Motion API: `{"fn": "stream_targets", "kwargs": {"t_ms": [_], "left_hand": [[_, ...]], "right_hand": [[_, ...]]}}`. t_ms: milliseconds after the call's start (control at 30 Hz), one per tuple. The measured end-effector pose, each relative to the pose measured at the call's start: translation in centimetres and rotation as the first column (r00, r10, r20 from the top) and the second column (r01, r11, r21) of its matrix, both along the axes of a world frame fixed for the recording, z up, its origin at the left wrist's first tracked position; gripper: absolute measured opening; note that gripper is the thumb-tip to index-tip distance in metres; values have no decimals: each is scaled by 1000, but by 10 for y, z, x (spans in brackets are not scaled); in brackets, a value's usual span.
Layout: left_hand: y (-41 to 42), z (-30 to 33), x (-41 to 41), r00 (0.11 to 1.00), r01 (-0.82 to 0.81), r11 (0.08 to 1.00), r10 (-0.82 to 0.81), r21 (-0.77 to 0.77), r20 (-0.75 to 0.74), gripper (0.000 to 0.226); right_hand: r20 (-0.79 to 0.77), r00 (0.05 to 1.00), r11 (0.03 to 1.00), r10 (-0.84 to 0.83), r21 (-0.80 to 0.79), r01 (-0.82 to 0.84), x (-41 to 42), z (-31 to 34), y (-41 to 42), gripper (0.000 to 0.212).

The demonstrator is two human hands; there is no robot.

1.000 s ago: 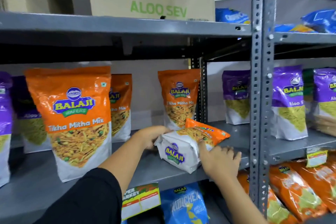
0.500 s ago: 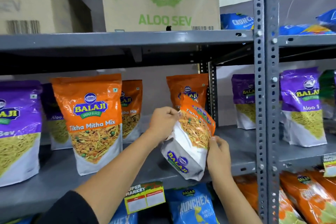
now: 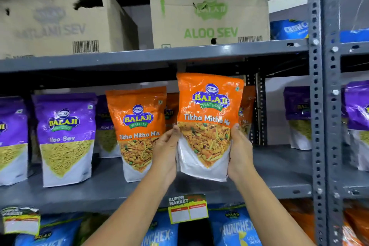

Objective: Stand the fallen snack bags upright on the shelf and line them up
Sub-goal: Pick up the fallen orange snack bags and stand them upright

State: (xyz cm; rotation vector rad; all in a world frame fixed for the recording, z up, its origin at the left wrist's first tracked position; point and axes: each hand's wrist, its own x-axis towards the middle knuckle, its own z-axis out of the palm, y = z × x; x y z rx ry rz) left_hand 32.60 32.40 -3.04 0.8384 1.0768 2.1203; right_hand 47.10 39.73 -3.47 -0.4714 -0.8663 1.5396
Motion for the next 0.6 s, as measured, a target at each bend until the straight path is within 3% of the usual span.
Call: {"fn": "stream_targets", "kwargs": {"t_ms": [133, 200, 267, 367, 600], "left_hand": [[19, -3, 7, 985, 40, 997, -50, 63, 168, 14], [20, -4, 6, 978, 54, 995, -70, 87, 196, 30], [19, -7, 4, 980, 69, 993, -86, 100, 177, 38], [16, -17, 1, 985, 40, 996, -54, 86, 165, 21], [-5, -35, -17, 990, -90, 994, 96, -70, 101, 14]], "right_hand": [[-34, 999, 998, 15, 64, -13, 9, 12, 18, 34], [-40, 998, 996, 41, 80, -38, 9, 15, 25, 34], [-40, 997, 994, 60, 99, -56, 8, 11, 29, 33], [-39, 993, 989, 109, 107, -104, 6, -1, 34, 37], [88, 948, 944, 305, 102, -313, 2, -17, 47, 50]]}}
